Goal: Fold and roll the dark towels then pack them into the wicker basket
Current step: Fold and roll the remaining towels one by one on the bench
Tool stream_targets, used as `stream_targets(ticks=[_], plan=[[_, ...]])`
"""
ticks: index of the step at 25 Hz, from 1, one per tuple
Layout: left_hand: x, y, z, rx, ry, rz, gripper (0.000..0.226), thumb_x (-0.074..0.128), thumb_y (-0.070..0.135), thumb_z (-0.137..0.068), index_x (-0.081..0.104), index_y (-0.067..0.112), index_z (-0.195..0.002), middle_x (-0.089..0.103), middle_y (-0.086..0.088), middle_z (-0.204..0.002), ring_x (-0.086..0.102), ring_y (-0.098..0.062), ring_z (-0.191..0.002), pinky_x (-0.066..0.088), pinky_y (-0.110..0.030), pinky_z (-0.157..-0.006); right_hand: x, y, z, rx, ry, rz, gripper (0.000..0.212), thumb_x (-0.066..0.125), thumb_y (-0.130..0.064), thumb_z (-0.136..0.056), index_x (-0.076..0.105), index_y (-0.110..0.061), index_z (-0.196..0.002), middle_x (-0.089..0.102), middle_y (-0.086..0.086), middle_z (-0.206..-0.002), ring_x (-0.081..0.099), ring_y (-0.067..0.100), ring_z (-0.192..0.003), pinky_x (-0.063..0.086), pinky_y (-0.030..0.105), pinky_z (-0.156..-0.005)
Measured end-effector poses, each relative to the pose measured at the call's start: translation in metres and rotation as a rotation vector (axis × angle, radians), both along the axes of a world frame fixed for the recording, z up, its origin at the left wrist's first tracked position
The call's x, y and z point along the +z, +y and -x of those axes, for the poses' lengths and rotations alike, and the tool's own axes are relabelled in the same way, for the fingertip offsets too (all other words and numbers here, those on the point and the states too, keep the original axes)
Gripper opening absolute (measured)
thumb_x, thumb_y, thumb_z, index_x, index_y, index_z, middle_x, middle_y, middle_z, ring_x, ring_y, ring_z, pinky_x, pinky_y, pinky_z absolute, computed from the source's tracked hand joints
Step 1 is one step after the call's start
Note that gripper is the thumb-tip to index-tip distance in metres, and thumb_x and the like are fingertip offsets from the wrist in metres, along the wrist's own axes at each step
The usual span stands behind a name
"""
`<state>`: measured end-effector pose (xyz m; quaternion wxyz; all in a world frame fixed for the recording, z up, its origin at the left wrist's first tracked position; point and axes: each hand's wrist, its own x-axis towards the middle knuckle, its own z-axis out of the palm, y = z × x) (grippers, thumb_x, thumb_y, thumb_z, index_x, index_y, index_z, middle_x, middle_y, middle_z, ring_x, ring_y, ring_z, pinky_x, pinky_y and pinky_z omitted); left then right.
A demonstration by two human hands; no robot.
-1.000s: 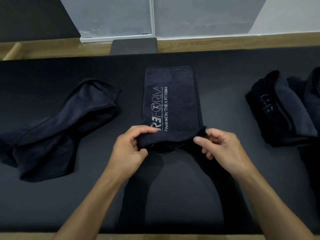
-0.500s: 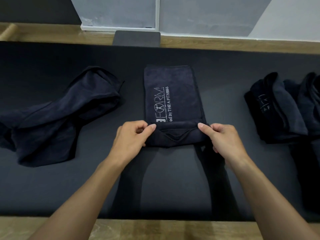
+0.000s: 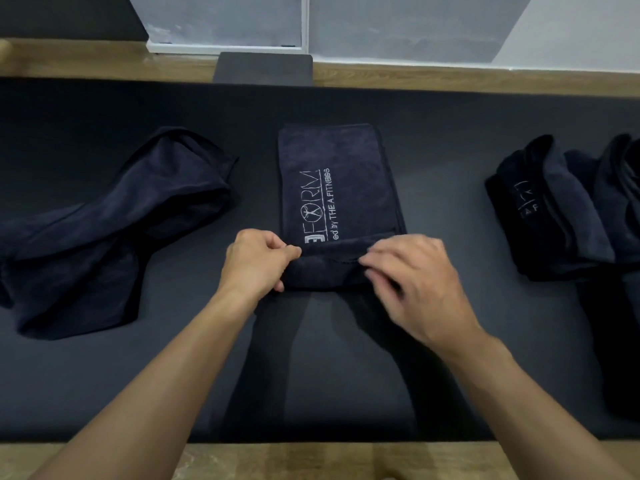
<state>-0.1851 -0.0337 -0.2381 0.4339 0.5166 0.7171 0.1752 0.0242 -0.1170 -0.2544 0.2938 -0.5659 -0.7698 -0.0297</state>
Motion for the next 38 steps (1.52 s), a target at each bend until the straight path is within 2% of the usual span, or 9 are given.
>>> stream_targets(ticks=[5, 10, 14, 20, 25, 28, 31, 34, 38], plan=[[-0.001, 0.005, 0.001, 0.000, 0.045, -0.062, 0.019, 0.079, 0.029, -0.080, 0.064, 0.017, -0.079, 0.063, 0.004, -0.058, 0.061, -0.014, -0.049, 0.045, -0.026, -0.055, -0.018, 0.014, -0.007, 0.120, -0.147, 0.247, 0.036, 0.065, -0.034, -0.086, 0.067, -0.018, -0.118, 0.066, -0.006, -0.115, 0.060, 0.019, -0.103, 0.037, 0.030, -0.090], [-0.012, -0.029, 0.007, -0.717, 0.414, -1.072, 0.025, 0.069, 0.032, -0.087, 0.065, 0.013, -0.104, 0.065, -0.005, -0.100, 0.057, -0.028, -0.087, 0.041, -0.042, -0.075, -0.001, 0.036, -0.007, 0.096, -0.060, 0.441, 0.032, 0.054, -0.039, -0.091, 0.071, -0.024, -0.112, 0.055, -0.006, -0.103, 0.049, 0.016, -0.096, 0.029, 0.029, -0.083], [-0.026, -0.018, 0.011, -0.852, 0.460, -0.936, 0.029, 0.061, 0.027, -0.084, 0.065, 0.011, -0.108, 0.068, -0.003, -0.102, 0.058, -0.028, -0.090, 0.038, -0.036, -0.081, 0.008, 0.053, -0.014, 0.119, 0.010, 0.597, 0.024, 0.059, -0.032, -0.096, 0.065, -0.028, -0.119, 0.063, -0.009, -0.110, 0.054, 0.014, -0.108, 0.033, 0.034, -0.094], [0.001, 0.025, 0.003, -0.671, 0.121, -0.437, 0.018, 0.069, 0.021, -0.091, 0.072, 0.023, -0.108, 0.071, 0.011, -0.095, 0.062, -0.013, -0.097, 0.045, -0.030, -0.091, -0.009, 0.044, -0.024, -0.050, 0.356, 0.289, 0.017, 0.069, -0.026, -0.089, 0.074, -0.026, -0.105, 0.061, -0.007, -0.102, 0.057, 0.019, -0.097, 0.045, 0.030, -0.090], [-0.001, 0.044, 0.002, -0.391, -0.221, -0.172, 0.012, 0.078, 0.019, -0.083, 0.072, 0.028, -0.089, 0.074, 0.010, -0.085, 0.067, -0.005, -0.079, 0.053, -0.038, -0.093, -0.022, 0.040, -0.022, -0.086, 0.074, -0.084, 0.014, 0.069, -0.013, -0.088, 0.077, -0.020, -0.098, 0.068, -0.003, -0.099, 0.056, 0.020, -0.094, 0.037, 0.036, -0.082], [-0.009, 0.037, 0.000, -0.382, -0.014, -0.482, 0.008, 0.076, 0.028, -0.083, 0.068, 0.028, -0.083, 0.064, 0.009, -0.083, 0.055, -0.008, -0.072, 0.050, -0.037, -0.077, -0.029, 0.038, -0.028, -0.001, -0.030, 0.028, 0.034, 0.074, -0.029, -0.083, 0.069, -0.018, -0.114, 0.066, -0.003, -0.114, 0.056, 0.018, -0.106, 0.034, 0.034, -0.089], [-0.014, 0.018, -0.003, -0.711, 0.494, -0.944, 0.027, 0.059, 0.038, -0.090, 0.069, 0.013, -0.093, 0.063, -0.004, -0.096, 0.058, -0.028, -0.085, 0.047, -0.044, -0.075, -0.018, 0.050, -0.030, -0.002, -0.062, 0.146, 0.030, 0.068, -0.027, -0.083, 0.066, -0.020, -0.113, 0.067, -0.005, -0.112, 0.060, 0.022, -0.098, 0.030, 0.035, -0.086], [-0.014, 0.009, 0.004, -0.866, 0.763, -0.934, 0.047, 0.070, 0.045, -0.082, 0.065, 0.007, -0.110, 0.065, -0.008, -0.106, 0.058, -0.033, -0.093, 0.043, -0.044, -0.078, 0.005, 0.062, -0.031, 0.013, -0.005, 0.380, 0.020, 0.062, -0.030, -0.092, 0.063, -0.025, -0.112, 0.068, -0.009, -0.107, 0.060, 0.020, -0.098, 0.029, 0.036, -0.093], [0.009, 0.020, -0.004, -0.908, 0.639, -0.688, 0.037, 0.072, 0.035, -0.086, 0.066, 0.014, -0.115, 0.068, -0.005, -0.105, 0.053, -0.030, -0.104, 0.037, -0.041, -0.090, 0.018, 0.069, -0.038, 0.031, 0.310, 0.733, 0.014, 0.067, -0.034, -0.088, 0.061, -0.037, -0.100, 0.069, -0.013, -0.100, 0.062, 0.015, -0.099, 0.044, 0.036, -0.094]])
